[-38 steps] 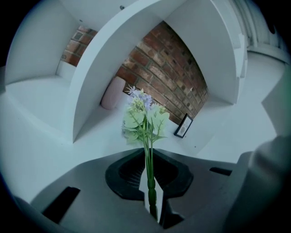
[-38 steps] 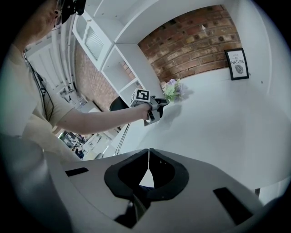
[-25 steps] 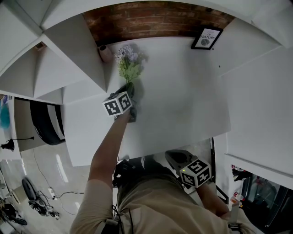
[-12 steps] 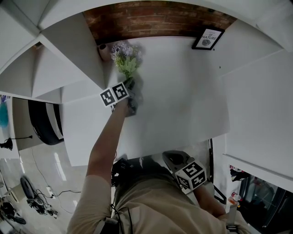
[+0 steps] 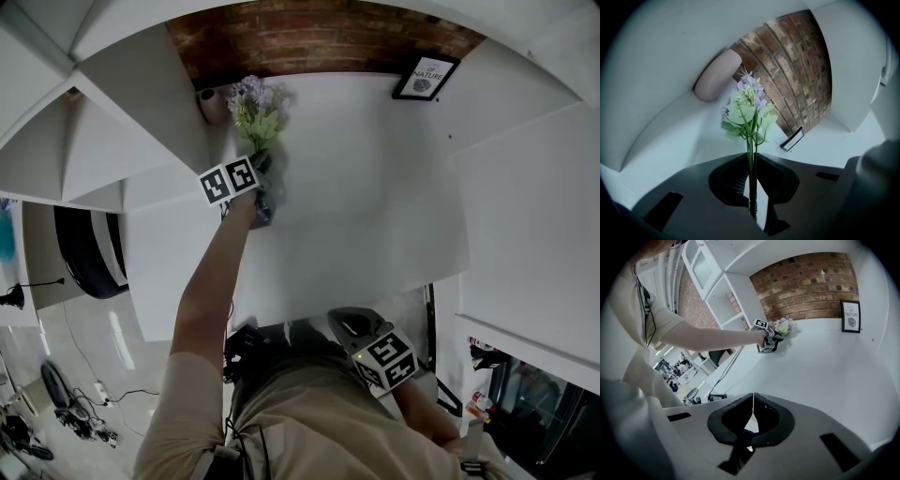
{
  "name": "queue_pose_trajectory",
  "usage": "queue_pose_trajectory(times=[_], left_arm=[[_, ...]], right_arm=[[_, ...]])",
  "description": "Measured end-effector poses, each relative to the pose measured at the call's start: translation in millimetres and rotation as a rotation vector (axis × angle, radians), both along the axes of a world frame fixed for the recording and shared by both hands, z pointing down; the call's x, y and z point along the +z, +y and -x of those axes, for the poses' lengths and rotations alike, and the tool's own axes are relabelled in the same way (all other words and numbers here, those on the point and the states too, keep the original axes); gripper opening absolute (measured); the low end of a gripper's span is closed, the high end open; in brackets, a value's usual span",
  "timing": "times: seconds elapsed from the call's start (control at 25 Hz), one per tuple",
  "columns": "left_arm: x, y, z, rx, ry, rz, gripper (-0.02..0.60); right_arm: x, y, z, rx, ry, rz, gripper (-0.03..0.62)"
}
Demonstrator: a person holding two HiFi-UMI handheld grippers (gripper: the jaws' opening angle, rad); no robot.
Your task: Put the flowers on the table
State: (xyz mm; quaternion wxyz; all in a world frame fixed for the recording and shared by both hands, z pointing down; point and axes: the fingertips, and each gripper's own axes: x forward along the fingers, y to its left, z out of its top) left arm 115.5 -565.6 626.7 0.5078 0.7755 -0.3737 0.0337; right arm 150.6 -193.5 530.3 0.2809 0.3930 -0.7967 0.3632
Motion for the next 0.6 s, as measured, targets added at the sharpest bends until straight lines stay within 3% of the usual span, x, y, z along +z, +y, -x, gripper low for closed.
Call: queue_pose_trajectory(times=[0.4, 0.6], left_arm=[[1.1, -12.1, -5.6, 0.004, 0.015, 0.008, 0.012], [2.9, -15.7, -7.4, 0.025, -0.047, -0.001, 0.014]], right_arm=[[3.6, 1.3, -5.4, 0.014, 0.030, -0.007, 0.021], [2.4, 1.1, -6.5, 0.027, 0.023, -0.010, 0.021]])
